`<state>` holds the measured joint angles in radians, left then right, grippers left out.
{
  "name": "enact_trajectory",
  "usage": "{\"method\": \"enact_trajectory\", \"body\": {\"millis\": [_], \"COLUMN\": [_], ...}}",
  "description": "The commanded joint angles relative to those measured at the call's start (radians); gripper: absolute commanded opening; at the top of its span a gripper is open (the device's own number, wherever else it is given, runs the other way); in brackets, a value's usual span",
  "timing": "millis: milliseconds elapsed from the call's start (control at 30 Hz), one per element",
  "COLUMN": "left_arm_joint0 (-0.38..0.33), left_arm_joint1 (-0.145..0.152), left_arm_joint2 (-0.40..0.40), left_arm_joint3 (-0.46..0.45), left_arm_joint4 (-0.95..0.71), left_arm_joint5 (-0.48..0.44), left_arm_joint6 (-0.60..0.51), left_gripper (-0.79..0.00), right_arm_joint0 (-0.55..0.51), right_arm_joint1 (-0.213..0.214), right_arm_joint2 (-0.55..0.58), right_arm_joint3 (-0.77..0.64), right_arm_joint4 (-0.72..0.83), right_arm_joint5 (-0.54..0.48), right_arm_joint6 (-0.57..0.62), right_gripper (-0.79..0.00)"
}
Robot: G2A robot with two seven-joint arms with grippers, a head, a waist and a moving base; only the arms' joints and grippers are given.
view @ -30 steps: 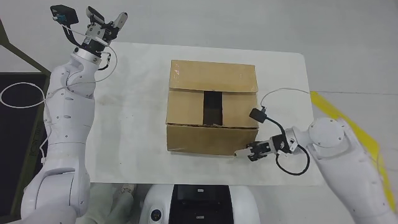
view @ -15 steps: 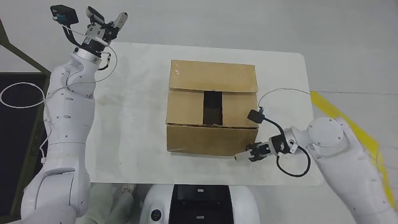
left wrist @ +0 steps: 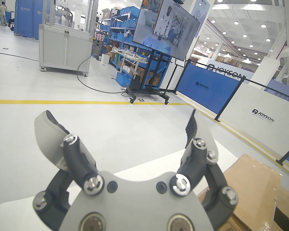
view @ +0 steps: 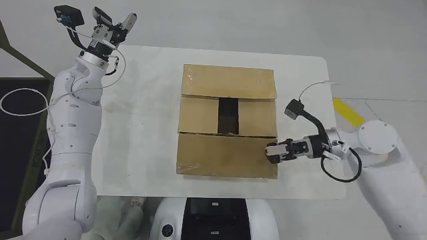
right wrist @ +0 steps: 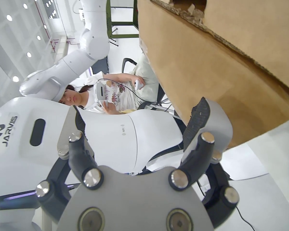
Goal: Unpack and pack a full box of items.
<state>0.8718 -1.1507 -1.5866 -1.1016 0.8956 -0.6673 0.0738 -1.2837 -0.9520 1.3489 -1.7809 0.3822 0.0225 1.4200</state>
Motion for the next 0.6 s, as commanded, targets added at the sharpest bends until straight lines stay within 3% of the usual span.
{"method": "enact_trajectory", "body": {"millis": [0, 300, 567], "left_arm_joint0": [0.000, 0.000, 0.000], "left_arm_joint1": [0.000, 0.000, 0.000], "left_arm_joint2": [0.000, 0.000, 0.000], "left_arm_joint3": [0.000, 0.000, 0.000], "left_arm_joint4": [0.000, 0.000, 0.000], "left_arm_joint5": [0.000, 0.000, 0.000], "left_arm_joint6": [0.000, 0.000, 0.000], "left_gripper": [0.000, 0.000, 0.000], "right_arm_joint0": [0.007, 0.094, 0.192], "right_arm_joint1": [0.000, -0.015, -0.033], "right_arm_joint2": [0.010, -0.009, -0.078], "right_arm_joint3": [0.011, 0.170, 0.312], "right_arm_joint4": [0.021, 0.169, 0.138], "right_arm_joint5": [0.010, 0.041, -0.014], "right_arm_joint6": [-0.031, -0.147, -0.233], "right_gripper": [0.000, 0.000, 0.000]}}
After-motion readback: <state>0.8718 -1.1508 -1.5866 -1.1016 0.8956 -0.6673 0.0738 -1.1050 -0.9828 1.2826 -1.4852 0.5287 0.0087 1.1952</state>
